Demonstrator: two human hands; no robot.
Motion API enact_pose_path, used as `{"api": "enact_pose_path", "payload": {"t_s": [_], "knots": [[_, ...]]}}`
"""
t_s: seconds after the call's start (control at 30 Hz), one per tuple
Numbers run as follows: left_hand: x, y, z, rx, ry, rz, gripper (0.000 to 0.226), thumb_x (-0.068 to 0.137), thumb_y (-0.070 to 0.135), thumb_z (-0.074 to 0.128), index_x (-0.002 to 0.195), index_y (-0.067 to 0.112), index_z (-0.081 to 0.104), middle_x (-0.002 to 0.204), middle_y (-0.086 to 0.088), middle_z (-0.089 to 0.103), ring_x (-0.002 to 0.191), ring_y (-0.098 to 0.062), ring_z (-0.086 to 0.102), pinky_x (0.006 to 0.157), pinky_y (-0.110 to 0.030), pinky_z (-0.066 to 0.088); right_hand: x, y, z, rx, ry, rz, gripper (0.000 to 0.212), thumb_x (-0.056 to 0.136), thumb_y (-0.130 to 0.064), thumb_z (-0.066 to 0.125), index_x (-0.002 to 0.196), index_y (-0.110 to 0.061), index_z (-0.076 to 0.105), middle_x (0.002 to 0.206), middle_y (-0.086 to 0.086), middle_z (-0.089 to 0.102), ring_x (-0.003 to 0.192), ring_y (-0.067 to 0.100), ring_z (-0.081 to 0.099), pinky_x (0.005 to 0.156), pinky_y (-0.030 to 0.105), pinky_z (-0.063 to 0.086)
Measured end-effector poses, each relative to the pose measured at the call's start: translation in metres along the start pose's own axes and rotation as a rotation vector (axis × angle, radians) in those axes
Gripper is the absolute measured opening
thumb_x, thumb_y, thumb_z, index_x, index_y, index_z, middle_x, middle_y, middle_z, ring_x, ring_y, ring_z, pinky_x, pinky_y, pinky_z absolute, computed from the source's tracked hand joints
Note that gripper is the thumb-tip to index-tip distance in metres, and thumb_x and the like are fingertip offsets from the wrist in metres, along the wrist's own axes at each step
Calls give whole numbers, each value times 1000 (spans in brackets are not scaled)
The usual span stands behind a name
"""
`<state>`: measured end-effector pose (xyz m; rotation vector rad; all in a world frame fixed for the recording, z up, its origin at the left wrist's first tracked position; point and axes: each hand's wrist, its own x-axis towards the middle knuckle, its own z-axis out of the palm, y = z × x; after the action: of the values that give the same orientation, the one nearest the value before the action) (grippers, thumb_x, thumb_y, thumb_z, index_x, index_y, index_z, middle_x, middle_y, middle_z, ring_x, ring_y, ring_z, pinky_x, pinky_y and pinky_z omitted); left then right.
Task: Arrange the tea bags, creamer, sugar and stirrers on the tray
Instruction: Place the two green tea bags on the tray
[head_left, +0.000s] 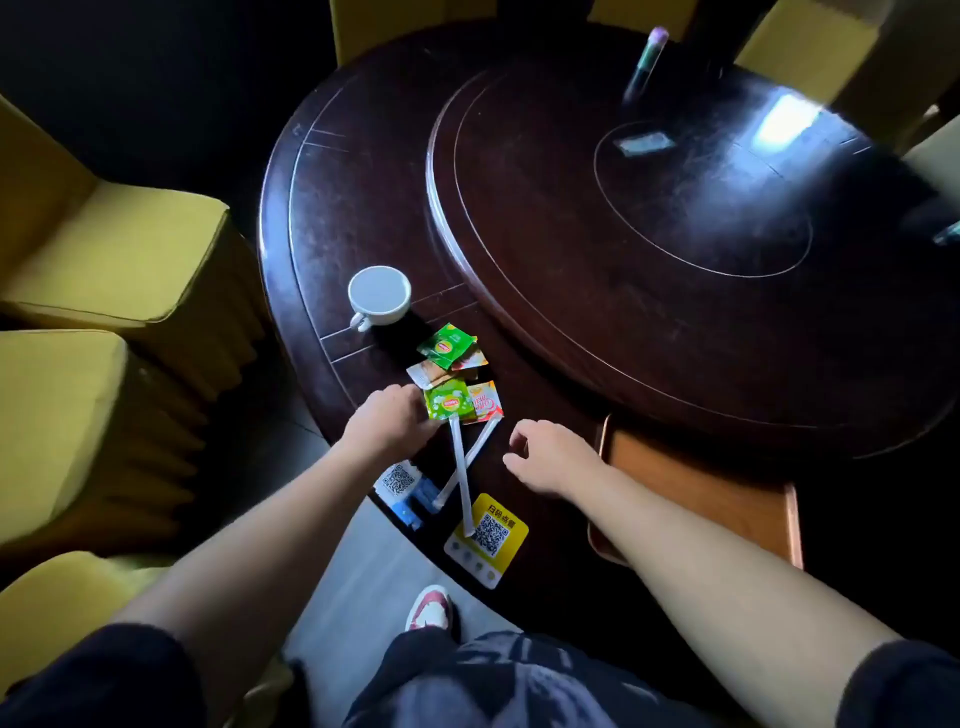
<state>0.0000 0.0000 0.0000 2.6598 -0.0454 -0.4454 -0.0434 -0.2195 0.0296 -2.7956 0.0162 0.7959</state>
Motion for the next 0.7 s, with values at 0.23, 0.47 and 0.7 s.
{"api": "enact_pose_path", "payload": {"t_s": [0.23, 0.47, 0.7], "knots": [[12, 14, 5, -31, 15, -191, 44, 72, 60, 59, 88, 20, 65, 92, -4, 72, 89, -29, 67, 71, -36, 54, 50, -22, -23, 54, 7, -66, 34, 85, -42, 54, 113, -24, 58, 116, 8, 58, 109, 32, 59, 91, 44, 50], [24, 39, 24, -88, 66, -435, 88, 55, 82, 61, 111, 15, 56, 109, -6, 64, 103, -30, 62, 77, -39, 49, 110, -42, -55, 111, 105, -68, 38, 87, -42, 57, 116, -18, 56, 121, 11, 55, 110, 35, 58, 92, 46, 49], [36, 46, 28, -215, 63, -579, 79, 57, 57, 80, 112, 10, 50, 113, -9, 61, 106, -32, 61, 79, -39, 49, 157, -60, -57, 43, 187, -72, 66, 84, -58, 62, 130, -12, 49, 133, 11, 51, 128, 32, 44, 98, 48, 44]]}}
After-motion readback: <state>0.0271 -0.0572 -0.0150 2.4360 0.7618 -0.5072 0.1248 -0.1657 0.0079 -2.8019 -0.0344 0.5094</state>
